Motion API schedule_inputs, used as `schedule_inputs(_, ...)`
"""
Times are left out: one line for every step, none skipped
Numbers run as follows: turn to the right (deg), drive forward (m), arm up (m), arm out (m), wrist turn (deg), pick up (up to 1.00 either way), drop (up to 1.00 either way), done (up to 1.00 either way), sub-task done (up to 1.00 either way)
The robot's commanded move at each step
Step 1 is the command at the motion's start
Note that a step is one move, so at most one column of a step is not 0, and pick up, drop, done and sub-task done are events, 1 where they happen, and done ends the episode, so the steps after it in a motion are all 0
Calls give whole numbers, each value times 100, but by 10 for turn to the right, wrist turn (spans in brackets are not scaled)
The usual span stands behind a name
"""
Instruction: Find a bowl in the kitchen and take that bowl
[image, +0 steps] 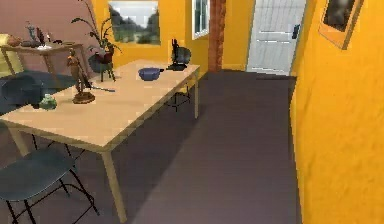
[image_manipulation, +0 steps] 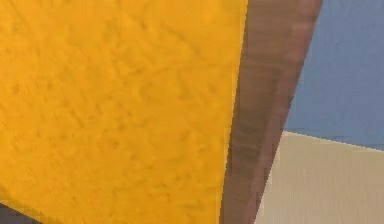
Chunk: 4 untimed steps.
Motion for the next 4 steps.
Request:
schedule_inputs(0,100,0,0,0,0,0,0,0)
schedule_inputs(60,0,0,0,0,0,0,0,0)
schedule_inputs(30,0,0,0,0,0,0,0,0)
schedule_inputs(0,20,0,0,0,0,0,0,0)
